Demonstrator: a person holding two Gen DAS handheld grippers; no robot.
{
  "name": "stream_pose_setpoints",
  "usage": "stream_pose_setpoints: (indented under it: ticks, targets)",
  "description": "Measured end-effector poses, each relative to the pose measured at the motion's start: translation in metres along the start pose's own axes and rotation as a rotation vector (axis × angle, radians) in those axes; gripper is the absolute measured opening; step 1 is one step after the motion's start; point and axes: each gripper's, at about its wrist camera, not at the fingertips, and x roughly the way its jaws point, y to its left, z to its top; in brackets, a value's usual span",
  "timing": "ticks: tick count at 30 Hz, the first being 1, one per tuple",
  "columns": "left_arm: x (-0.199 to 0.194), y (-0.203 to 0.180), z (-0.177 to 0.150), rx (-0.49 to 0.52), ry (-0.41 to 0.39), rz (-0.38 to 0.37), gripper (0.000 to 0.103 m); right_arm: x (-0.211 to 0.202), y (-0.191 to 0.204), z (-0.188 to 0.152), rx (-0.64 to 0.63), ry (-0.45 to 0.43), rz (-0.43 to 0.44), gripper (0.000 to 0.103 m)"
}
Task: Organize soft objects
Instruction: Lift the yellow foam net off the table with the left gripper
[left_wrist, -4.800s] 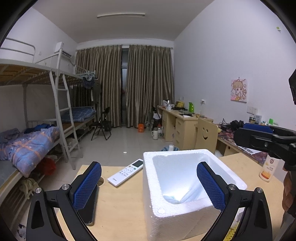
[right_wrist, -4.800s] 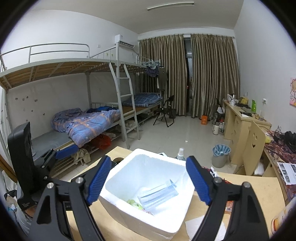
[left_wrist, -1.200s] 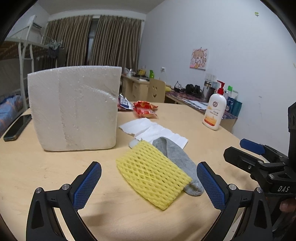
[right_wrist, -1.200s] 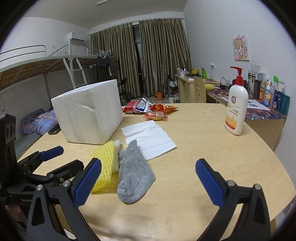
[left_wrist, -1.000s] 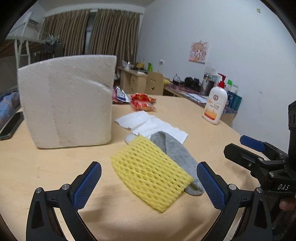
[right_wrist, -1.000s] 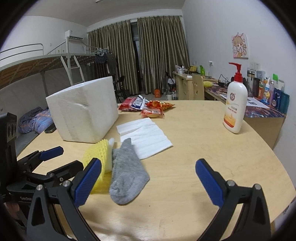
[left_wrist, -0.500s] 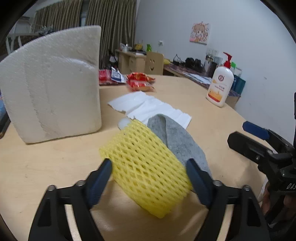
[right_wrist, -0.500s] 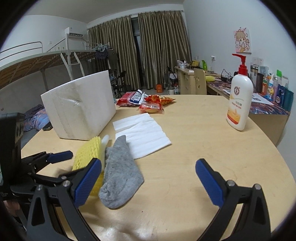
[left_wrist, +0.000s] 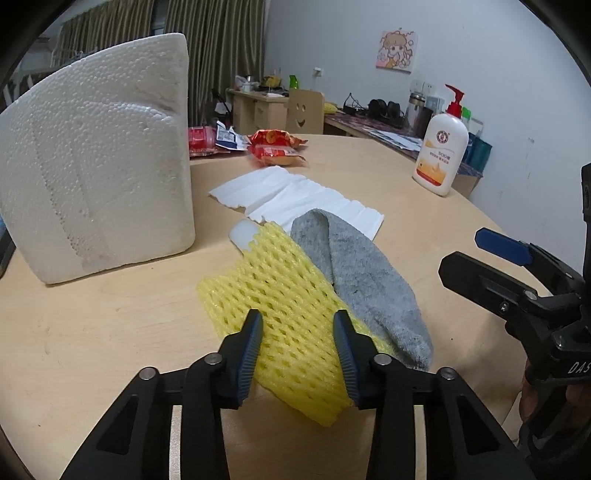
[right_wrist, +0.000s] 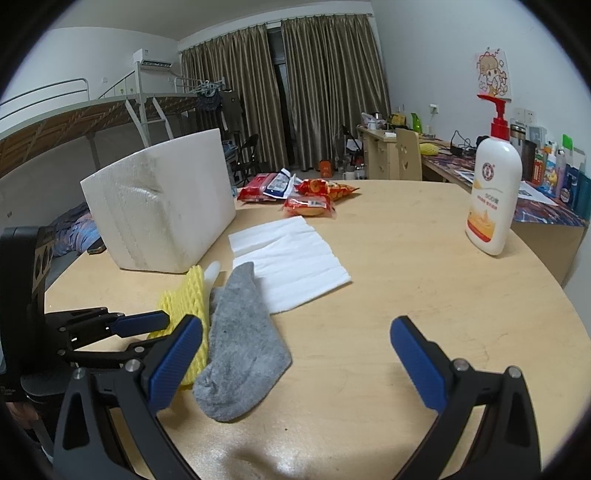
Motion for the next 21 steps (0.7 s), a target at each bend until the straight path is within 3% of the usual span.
stream_pose_setpoints:
  ticks: [4,11,13,16,18,21]
  targets:
    - [0.002,-0.003,0.000,0.022,0.012,-0.002,0.021,0.000,-0.002,0.000,0.005,0.000,0.002,0.103]
    - [-0.004,-0.005,-0.003,0.031,-0.008,-0.003,0.024,0.001,-0.004,-0.001,0.009,0.007,0.002,0.103]
    - [-0.012,-0.003,-0.004,0.022,-0.041,-0.010,0.045,0.000,-0.004,-0.001,0.007,0.008,0.002,0.103]
    - [-0.017,-0.002,-0.006,0.017,-0.055,-0.003,0.066,0.000,-0.005,-0.001,0.008,0.008,0.006,0.103]
    - [-0.021,0.000,-0.006,0.013,-0.072,0.010,0.076,0.000,-0.004,-0.001,0.006,0.007,0.010,0.103]
    - [-0.023,0.002,-0.006,0.000,-0.074,0.024,0.077,0.000,-0.003,-0.001,0.005,0.008,0.014,0.103]
